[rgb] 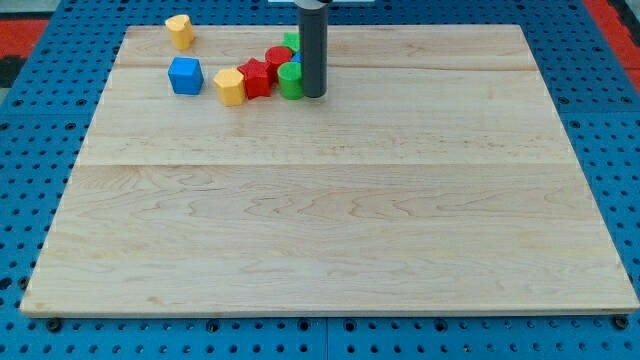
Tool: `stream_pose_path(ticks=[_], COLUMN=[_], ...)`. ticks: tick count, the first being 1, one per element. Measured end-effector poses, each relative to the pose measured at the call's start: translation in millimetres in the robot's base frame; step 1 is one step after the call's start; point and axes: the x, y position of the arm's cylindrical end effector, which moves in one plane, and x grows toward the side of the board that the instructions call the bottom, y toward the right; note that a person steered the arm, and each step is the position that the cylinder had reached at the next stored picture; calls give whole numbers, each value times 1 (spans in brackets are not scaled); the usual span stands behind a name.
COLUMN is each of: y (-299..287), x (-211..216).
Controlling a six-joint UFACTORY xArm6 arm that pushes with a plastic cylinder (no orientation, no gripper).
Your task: Move the arm to the top left of the blue cube
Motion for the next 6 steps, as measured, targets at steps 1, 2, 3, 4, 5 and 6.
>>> stream_pose_path(ticks=[1, 2, 3, 4, 5, 6], y=[0, -32, -124, -220, -225, -234], x=[13, 48, 65, 44, -14, -53])
